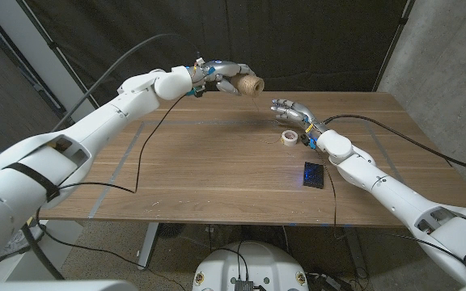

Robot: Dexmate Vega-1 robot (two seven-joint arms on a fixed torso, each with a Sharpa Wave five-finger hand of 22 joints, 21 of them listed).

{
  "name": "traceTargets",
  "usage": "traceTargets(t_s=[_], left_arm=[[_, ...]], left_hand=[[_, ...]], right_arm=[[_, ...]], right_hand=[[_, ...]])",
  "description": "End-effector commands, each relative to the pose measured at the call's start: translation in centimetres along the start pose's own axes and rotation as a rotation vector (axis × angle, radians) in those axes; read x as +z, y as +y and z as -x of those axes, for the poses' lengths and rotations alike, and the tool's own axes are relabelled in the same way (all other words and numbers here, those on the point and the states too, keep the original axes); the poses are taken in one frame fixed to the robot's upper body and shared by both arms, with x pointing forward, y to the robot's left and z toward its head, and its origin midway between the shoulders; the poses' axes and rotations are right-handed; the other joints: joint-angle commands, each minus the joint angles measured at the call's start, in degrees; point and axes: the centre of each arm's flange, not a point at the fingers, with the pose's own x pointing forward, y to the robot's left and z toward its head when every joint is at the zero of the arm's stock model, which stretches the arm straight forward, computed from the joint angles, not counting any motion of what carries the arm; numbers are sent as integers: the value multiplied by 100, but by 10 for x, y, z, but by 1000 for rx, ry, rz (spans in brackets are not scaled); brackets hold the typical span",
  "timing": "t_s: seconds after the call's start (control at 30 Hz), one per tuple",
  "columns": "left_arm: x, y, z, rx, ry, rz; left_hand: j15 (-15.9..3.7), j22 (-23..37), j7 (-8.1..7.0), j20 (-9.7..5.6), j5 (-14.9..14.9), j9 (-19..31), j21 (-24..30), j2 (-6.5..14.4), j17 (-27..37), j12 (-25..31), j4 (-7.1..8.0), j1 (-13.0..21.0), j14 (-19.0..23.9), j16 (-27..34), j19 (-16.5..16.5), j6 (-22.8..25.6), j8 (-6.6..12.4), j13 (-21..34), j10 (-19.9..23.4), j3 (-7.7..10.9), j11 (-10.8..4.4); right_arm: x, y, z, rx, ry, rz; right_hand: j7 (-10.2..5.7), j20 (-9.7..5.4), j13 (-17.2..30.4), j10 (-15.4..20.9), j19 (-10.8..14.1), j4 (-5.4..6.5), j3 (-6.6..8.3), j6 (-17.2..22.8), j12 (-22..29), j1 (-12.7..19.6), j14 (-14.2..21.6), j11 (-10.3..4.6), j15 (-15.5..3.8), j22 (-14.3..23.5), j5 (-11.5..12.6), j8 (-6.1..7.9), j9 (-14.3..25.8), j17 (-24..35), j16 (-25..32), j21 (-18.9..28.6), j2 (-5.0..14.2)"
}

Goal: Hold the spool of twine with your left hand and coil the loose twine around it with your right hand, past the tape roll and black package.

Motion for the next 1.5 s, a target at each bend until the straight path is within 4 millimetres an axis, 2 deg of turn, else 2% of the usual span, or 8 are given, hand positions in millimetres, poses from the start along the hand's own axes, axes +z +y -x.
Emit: traceTargets(t_s=[0.03,0.2,0.37,0.63,0.67,0.87,1.5], left_arm=[[-1,9,-6,3,-2,14],[-2,11,-8,3,-8,19],[-2,11,-8,2,-11,21],[-1,12,-9,3,-17,39],[-1,12,-9,3,-18,43],[-2,11,-9,-4,-21,54],[3,11,-14,-12,-35,57]], left_hand=[[44,11,-8,-2,30,14,23,22,9,24,32,-46,7,1,-30,47,-33,12,31,-10,11],[49,11,-1,0,32,18,24,24,10,20,28,-51,8,0,-34,46,-37,14,27,-9,13],[39,10,5,-7,31,22,29,14,7,17,32,-74,20,1,-31,60,-36,17,30,-18,-2],[54,8,2,6,34,28,30,28,11,13,32,-89,5,-4,-40,51,-47,21,33,-16,16],[54,8,1,3,34,29,31,22,8,13,29,-90,15,-3,-39,52,-47,21,36,-17,13],[58,7,11,5,35,33,34,25,10,5,29,-102,9,-4,-41,59,-49,24,24,-18,28],[61,3,8,0,39,48,42,29,10,-10,17,-125,6,-10,-49,55,-70,33,27,-16,36]], right_arm=[[2,7,-13,38,-15,53],[0,12,-16,47,-13,56],[-1,18,-21,56,-13,64],[-1,24,-30,57,-20,73],[-1,24,-31,57,-19,72],[-3,20,-34,64,-16,82],[-9,6,-44,65,-22,109]], right_hand=[[-25,-42,30,27,29,-27,21,-1,9,93,53,-37,-123,8,26,4,14,30,-14,-1,2],[-57,-67,38,55,63,-17,17,38,17,149,84,-9,-137,8,30,19,18,33,-7,8,0],[-63,-107,50,157,144,-7,16,119,51,238,179,-89,-166,7,34,47,22,34,22,31,11],[-61,-146,60,228,216,-1,16,204,73,332,249,-91,-202,7,34,74,25,38,40,49,26],[-57,-148,63,250,223,-1,16,210,79,357,264,-137,-207,7,34,75,26,39,44,49,30],[-72,-161,71,262,240,6,11,232,80,415,281,-101,-222,7,31,77,27,47,48,47,39],[-114,-155,90,288,232,62,-53,224,82,421,259,-129,-216,9,11,56,32,68,36,29,33]])
